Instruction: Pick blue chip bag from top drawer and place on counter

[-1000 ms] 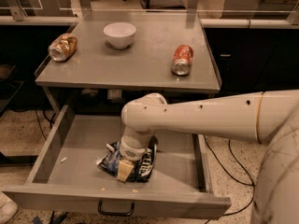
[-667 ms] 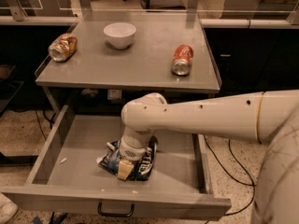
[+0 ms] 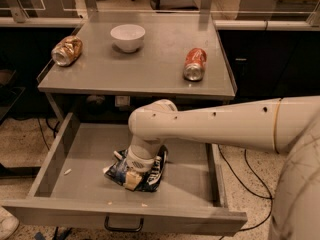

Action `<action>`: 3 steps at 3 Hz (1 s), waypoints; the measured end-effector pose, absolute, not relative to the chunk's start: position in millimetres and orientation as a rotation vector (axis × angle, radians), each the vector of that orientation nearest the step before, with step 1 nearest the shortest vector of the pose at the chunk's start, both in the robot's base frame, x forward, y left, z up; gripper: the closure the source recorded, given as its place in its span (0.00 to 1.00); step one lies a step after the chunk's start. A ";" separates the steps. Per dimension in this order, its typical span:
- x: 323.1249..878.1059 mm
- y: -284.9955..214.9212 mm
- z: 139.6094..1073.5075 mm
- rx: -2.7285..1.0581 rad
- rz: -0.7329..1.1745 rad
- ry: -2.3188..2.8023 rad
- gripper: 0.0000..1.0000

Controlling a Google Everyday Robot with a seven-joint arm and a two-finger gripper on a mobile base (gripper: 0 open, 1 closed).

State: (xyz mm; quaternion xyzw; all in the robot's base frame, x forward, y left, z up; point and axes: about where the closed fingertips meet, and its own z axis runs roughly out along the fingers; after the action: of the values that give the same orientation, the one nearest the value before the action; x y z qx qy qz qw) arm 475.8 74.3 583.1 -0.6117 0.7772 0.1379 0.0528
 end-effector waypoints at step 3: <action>478.1 73.0 614.1 -1.834 0.377 2.408 1.00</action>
Offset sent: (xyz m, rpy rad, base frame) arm 0.0014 -0.0008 0.0258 -0.0643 0.0190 -0.0581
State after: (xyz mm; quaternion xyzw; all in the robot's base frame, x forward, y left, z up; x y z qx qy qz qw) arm 478.1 73.0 614.1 -0.6006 0.7886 0.1235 0.0454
